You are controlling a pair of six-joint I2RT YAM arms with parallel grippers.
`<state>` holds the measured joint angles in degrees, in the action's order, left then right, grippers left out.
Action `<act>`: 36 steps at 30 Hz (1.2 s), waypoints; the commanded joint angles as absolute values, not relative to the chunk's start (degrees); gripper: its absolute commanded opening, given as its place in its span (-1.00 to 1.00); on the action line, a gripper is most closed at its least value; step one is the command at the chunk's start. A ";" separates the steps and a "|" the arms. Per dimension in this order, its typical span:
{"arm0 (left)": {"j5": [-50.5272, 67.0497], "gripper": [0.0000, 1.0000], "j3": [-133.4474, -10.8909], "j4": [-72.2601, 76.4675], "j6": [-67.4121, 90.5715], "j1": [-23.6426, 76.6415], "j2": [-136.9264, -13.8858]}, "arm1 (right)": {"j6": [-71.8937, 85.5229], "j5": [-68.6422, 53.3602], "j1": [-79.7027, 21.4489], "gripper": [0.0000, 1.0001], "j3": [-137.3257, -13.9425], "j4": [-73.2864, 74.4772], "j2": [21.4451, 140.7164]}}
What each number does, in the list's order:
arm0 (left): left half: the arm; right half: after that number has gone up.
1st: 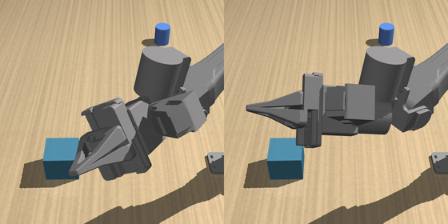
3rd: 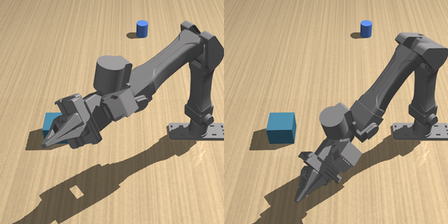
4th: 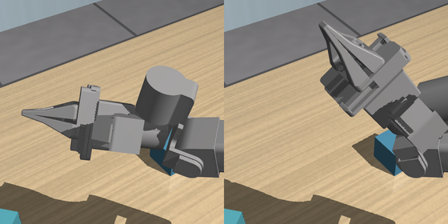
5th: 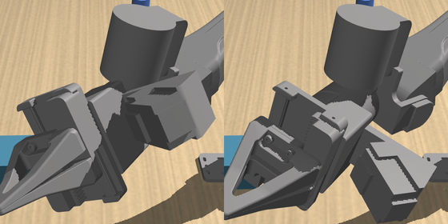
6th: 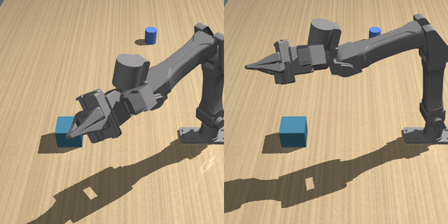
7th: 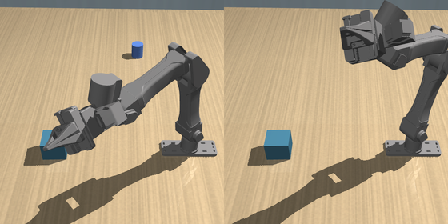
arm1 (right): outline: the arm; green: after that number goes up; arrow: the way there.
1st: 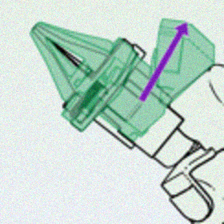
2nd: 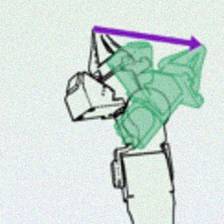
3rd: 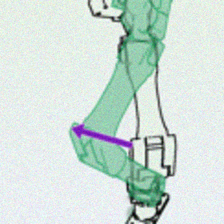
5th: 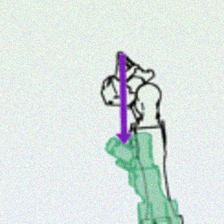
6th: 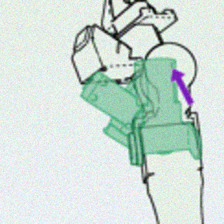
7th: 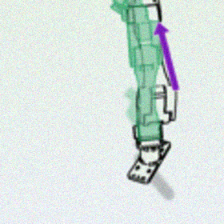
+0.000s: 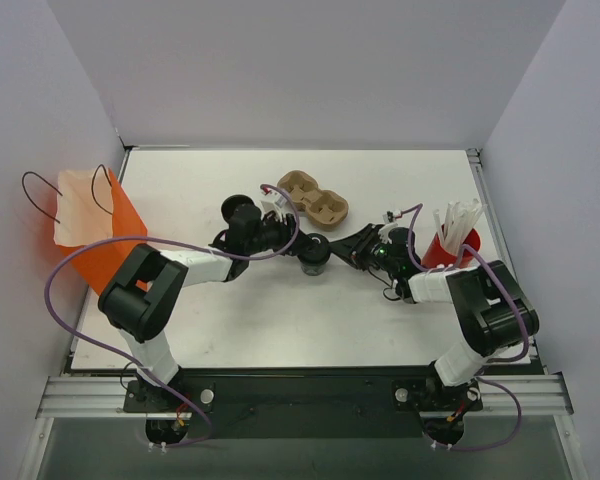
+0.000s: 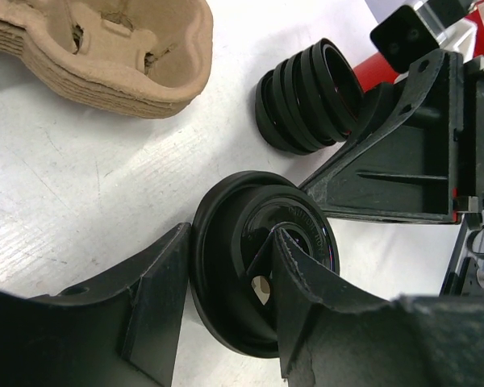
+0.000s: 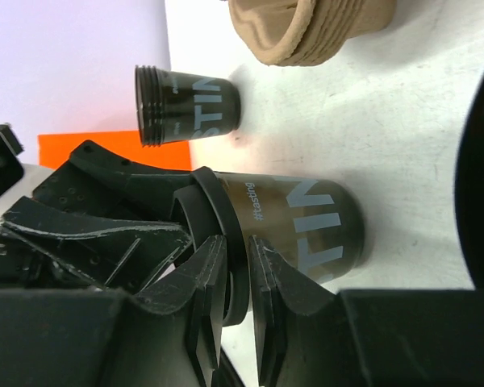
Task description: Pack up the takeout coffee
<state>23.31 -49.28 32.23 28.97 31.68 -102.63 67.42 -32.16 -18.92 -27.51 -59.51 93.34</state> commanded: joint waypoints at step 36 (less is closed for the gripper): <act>30.58 0.43 -63.98 -6.41 22.15 29.71 -102.30 | 53.00 -33.05 -23.55 -0.47 -30.14 -23.58 76.73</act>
<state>32.12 -62.30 1.56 25.12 30.28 -101.78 58.06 -34.06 -23.33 -27.92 -33.39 80.09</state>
